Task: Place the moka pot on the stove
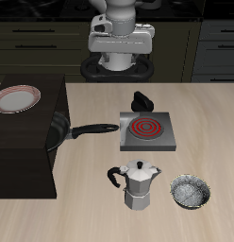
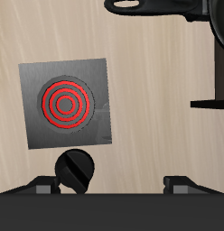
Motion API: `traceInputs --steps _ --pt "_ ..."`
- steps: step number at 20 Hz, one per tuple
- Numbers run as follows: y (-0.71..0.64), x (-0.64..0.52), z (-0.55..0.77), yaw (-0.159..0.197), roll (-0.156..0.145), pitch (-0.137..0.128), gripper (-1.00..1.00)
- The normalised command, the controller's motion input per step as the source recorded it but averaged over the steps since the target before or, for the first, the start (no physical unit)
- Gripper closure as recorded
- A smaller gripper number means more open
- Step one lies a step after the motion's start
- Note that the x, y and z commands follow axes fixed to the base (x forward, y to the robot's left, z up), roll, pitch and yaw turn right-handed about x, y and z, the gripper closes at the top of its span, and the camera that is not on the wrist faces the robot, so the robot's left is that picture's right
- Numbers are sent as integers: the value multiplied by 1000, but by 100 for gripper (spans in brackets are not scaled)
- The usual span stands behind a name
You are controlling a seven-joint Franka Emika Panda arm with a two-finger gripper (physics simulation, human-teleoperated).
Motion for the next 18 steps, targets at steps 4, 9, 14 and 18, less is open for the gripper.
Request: traceInputs --steps 4,9,14,18 --pt "-21 68 23 -4 -13 -4 -100" --pt "48 212 -16 -29 48 25 -100" --pt "-35 272 100 -26 -13 -24 -100" --pt "-14 390 94 -1 -4 -1 -100"
